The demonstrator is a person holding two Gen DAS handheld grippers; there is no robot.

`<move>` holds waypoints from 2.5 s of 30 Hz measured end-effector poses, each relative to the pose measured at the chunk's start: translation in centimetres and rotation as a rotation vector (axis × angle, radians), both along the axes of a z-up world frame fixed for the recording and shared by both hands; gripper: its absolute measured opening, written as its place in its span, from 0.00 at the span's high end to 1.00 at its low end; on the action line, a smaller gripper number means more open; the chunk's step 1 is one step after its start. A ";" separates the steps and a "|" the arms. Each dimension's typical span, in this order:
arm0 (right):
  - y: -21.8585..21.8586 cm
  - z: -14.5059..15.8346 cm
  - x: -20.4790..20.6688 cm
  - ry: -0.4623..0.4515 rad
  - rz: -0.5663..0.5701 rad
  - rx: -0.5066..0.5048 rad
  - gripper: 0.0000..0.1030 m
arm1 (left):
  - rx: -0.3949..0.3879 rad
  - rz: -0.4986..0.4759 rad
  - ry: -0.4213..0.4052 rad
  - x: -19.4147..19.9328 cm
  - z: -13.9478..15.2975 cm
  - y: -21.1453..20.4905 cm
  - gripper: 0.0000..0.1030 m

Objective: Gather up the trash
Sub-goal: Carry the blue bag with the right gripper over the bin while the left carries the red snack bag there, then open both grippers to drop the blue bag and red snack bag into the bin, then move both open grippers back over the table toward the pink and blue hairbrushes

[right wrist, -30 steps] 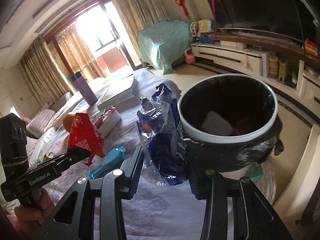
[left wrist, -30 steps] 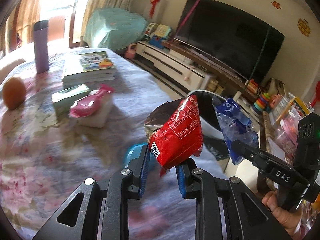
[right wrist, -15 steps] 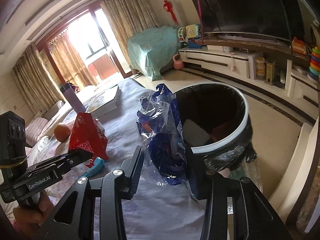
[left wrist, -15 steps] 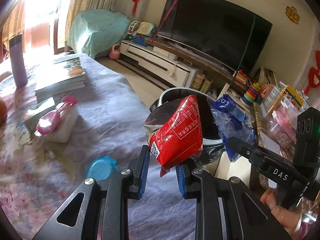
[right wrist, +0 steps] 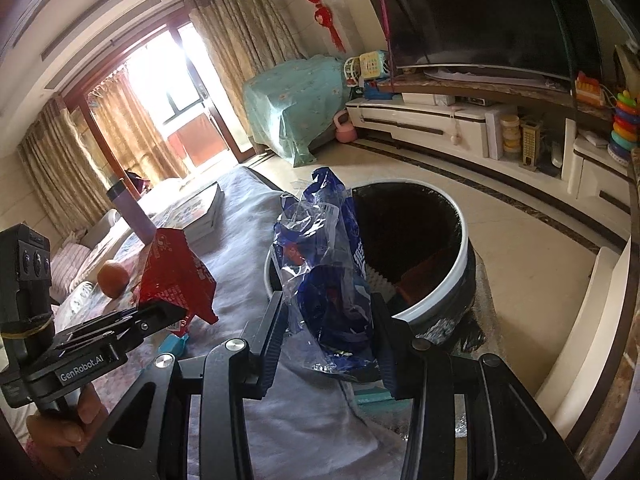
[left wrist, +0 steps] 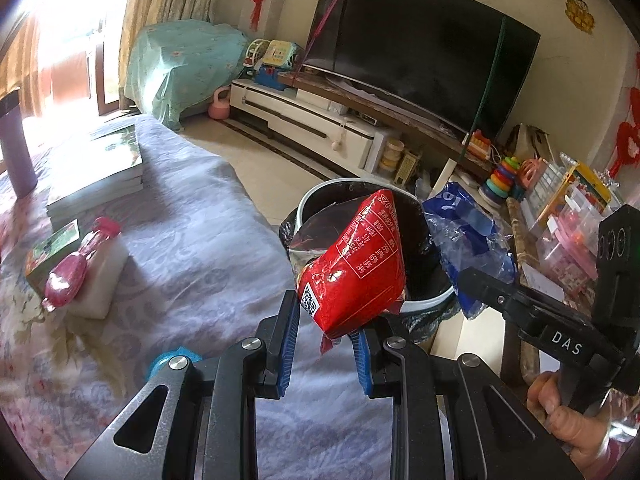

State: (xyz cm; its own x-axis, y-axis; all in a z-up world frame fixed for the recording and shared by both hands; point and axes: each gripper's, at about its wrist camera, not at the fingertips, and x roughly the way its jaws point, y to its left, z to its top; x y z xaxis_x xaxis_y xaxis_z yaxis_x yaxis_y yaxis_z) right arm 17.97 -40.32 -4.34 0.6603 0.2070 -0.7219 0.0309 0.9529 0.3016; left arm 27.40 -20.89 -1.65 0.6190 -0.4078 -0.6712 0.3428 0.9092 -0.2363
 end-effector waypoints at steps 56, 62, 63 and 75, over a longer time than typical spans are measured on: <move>-3.8 -1.3 3.7 0.065 -0.033 0.049 0.19 | 0.022 0.017 0.061 4.2 -1.7 -2.9 0.37; -1.1 -1.1 2.6 0.055 0.003 0.075 0.19 | -0.007 0.080 0.067 1.1 -1.9 0.8 0.37; -0.8 -1.1 2.6 0.056 0.009 0.076 0.19 | -0.013 0.094 0.069 0.5 -2.0 1.6 0.37; 5.7 -1.4 1.0 0.054 0.116 0.072 0.19 | -0.047 0.194 0.078 -4.5 -1.8 8.7 0.37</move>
